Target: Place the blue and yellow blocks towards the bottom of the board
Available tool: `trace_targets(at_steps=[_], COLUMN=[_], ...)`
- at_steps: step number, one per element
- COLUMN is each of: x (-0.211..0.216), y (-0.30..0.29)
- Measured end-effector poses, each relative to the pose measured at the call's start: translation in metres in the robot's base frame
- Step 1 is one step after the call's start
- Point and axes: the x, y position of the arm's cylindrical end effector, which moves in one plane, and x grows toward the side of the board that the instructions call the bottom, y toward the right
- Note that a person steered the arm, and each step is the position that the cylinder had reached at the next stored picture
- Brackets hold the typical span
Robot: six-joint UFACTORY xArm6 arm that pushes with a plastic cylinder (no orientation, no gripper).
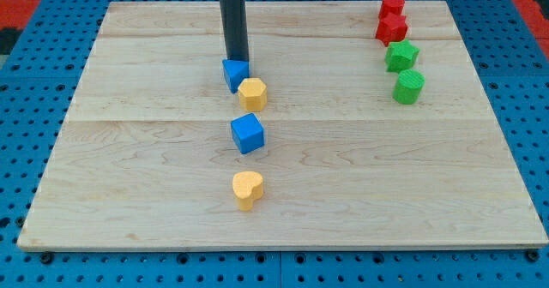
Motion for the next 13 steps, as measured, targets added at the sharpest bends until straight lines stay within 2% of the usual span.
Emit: trace_targets(at_steps=[1, 2, 3, 4, 5, 6, 7, 8, 9, 10, 11, 12, 13], x=[0.062, 0.106, 0.114, 0.098, 0.071, 0.073, 0.044, 0.042, 0.098, 0.098, 0.045, 0.047, 0.100], y=[-0.004, 0.009, -0.025, -0.077, -0.077, -0.059, -0.033, -0.009, 0.011, -0.029, -0.025, 0.037, 0.057])
